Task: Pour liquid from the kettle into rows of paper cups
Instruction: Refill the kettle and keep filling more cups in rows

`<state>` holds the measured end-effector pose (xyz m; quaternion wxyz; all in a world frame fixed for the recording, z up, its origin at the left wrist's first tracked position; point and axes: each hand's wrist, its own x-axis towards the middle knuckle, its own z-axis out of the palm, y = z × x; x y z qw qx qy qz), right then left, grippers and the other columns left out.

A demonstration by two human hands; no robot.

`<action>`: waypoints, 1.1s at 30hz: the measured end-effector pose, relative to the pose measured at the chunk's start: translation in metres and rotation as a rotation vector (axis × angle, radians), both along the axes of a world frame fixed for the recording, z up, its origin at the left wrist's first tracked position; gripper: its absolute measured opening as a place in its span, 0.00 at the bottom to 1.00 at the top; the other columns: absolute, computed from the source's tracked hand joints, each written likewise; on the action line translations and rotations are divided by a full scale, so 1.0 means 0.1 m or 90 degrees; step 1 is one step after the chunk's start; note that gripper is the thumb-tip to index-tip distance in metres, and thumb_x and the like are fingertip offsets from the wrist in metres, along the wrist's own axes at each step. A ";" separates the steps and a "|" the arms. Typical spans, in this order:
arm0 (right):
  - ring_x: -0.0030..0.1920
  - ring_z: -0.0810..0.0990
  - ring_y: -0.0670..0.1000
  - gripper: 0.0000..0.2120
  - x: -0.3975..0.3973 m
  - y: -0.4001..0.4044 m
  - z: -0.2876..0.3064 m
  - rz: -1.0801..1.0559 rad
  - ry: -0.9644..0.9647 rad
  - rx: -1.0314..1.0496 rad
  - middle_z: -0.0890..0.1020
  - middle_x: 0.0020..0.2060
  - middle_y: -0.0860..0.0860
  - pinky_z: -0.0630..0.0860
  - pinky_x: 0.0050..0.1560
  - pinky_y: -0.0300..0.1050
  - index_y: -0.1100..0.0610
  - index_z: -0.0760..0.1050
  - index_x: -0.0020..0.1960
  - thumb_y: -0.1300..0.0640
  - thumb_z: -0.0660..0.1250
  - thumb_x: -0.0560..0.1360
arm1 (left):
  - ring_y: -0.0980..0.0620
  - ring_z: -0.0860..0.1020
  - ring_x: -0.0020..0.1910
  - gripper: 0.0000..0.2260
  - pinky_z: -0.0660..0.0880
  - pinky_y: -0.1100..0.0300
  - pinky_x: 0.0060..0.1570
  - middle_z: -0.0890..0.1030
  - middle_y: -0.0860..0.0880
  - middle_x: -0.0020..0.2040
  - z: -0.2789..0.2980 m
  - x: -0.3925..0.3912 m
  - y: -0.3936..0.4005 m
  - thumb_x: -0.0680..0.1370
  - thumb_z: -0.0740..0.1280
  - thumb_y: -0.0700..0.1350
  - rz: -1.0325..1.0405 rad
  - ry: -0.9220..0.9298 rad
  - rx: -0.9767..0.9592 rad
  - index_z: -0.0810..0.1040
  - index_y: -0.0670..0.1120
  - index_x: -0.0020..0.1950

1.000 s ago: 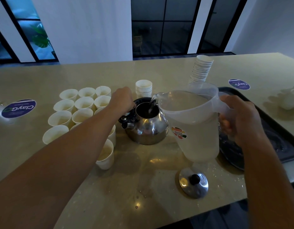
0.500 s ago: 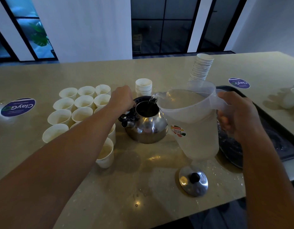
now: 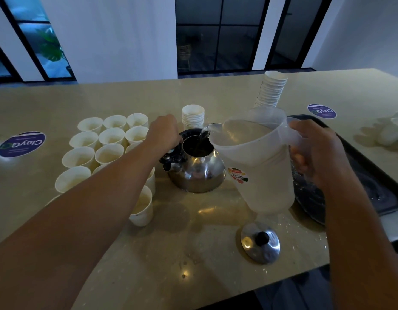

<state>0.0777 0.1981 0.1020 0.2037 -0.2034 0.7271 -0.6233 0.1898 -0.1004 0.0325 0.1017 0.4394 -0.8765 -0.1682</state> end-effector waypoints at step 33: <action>0.23 0.65 0.48 0.34 -0.09 -0.13 0.03 0.031 -0.014 0.039 0.71 0.26 0.51 0.61 0.22 0.36 0.66 0.76 0.62 0.42 0.67 0.67 | 0.45 0.81 0.44 0.14 0.78 0.53 0.45 0.83 0.45 0.45 -0.01 0.04 -0.01 0.72 0.78 0.49 0.000 0.018 0.017 0.82 0.43 0.52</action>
